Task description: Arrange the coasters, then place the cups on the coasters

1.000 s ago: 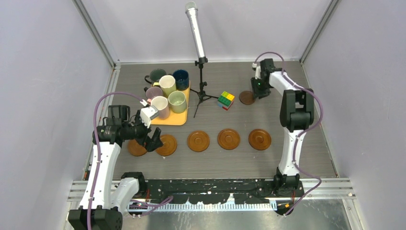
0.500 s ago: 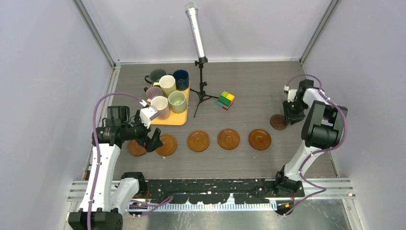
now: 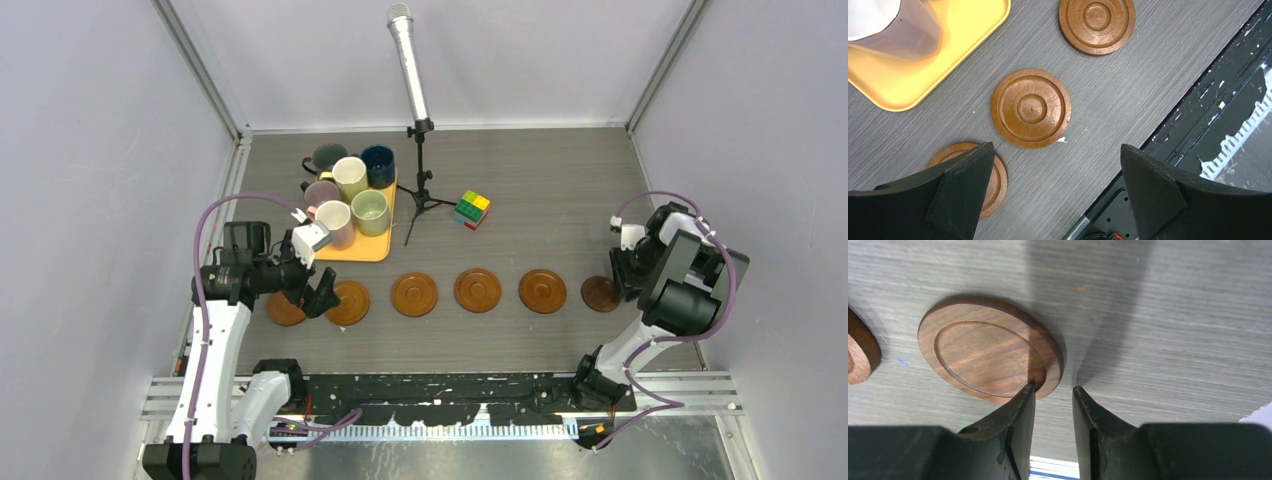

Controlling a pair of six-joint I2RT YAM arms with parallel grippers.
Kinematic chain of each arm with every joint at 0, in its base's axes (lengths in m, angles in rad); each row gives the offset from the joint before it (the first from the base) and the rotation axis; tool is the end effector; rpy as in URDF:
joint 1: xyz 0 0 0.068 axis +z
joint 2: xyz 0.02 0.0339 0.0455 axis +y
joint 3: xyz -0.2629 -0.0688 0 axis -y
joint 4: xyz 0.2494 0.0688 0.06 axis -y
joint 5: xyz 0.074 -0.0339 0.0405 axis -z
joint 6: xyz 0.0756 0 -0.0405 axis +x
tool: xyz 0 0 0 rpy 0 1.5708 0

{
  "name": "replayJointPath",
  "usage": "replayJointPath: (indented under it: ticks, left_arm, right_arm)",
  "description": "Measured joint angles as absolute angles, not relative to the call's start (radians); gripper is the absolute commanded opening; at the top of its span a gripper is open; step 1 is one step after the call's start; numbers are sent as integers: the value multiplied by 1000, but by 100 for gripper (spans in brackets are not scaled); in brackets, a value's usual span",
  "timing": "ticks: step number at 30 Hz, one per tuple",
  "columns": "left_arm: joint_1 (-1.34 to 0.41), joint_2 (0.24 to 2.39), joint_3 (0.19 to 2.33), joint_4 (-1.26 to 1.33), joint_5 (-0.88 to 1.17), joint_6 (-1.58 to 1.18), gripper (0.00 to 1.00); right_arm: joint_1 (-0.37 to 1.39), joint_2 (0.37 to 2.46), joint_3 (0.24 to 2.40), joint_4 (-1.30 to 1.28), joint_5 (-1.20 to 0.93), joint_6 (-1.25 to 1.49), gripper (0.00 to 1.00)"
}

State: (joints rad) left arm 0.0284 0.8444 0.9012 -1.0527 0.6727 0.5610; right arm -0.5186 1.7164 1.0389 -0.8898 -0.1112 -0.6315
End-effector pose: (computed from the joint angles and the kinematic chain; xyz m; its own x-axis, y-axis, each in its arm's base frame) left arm 0.1646 -0.0424 0.2724 -0.5420 0.4009 -0.7386 0.7143 0.6828 -0.1535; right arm 0.2565 -0.1368 0.1149 -0.9916 -0.1096 -0.0683 -0.1154 0.9895 0.0875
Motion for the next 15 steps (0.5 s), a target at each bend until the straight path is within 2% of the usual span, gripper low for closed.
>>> replayJointPath:
  ticks: [8,15]
  left_arm:
    - [28,863,918,-1052,673,555,100]
    - [28,915,958,-1052,643,524,100]
  right_arm:
    - [-551,1710,1044,-953,-124,-671,45]
    - [-546,1710,1288,-1042,-211,-622,56]
